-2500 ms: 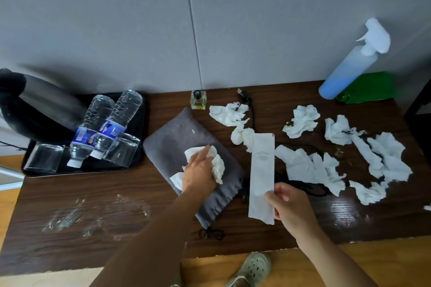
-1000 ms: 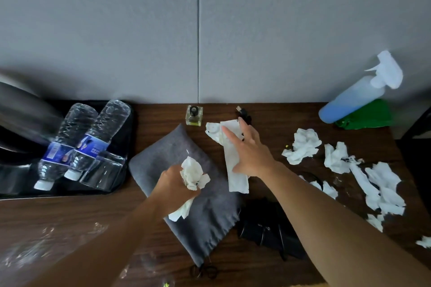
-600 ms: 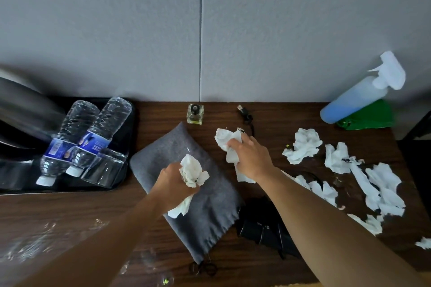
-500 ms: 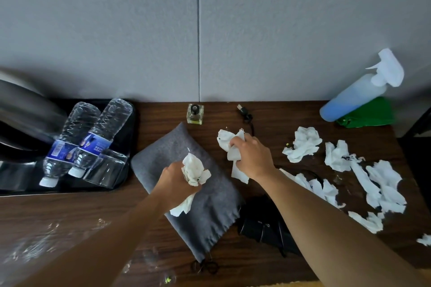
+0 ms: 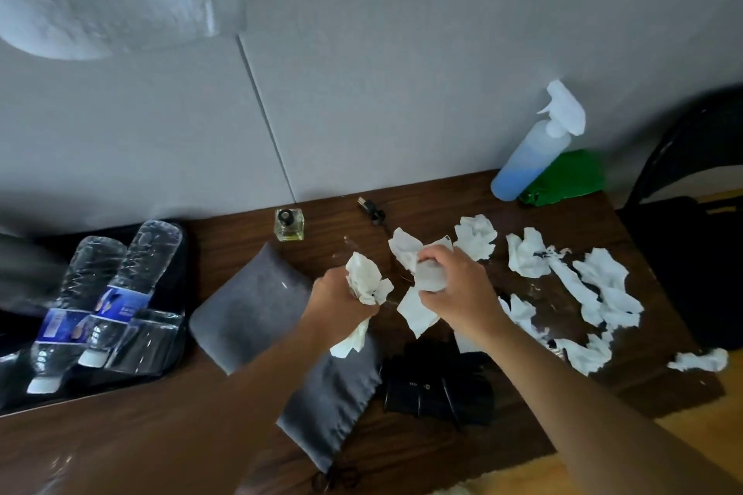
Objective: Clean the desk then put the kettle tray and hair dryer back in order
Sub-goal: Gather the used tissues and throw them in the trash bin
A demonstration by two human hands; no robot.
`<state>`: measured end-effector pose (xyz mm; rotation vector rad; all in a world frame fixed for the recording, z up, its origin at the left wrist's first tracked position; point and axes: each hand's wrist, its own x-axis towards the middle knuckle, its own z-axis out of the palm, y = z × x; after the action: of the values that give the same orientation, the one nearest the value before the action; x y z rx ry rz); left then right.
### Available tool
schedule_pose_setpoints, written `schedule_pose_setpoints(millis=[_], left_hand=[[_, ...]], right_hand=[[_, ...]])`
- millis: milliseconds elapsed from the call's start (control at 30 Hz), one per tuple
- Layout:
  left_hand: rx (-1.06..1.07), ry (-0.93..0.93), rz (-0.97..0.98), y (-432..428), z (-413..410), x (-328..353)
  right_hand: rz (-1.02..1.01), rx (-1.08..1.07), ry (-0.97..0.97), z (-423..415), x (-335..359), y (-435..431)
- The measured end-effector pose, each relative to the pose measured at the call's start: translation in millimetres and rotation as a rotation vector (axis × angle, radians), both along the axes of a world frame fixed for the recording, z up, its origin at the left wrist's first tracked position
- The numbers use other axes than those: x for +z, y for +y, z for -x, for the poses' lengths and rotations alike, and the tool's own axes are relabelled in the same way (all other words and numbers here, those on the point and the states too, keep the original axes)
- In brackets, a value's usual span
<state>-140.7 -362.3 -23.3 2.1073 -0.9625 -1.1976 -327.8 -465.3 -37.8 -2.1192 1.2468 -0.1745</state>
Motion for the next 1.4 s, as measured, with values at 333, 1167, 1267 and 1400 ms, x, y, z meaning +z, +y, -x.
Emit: schedule_pose_setpoints(millis=[333,1167,1267,1400], left_hand=[[-0.257,-0.009,0.050,-56,126,4],[-0.729,-0.066,0.082,-190,590,25],[-0.734,-0.020,0.080,-212,618,19],[-0.783,-0.013,0.106,-257,648,6]], right_hand=[[-0.158,-0.275,-0.199,147,27,3],[-0.222,-0.826,-0.352,588,52,-30],[-0.222,-0.844,-0.337,613,44,-52],[-0.248,-0.858,-0.325,643,31,-97]])
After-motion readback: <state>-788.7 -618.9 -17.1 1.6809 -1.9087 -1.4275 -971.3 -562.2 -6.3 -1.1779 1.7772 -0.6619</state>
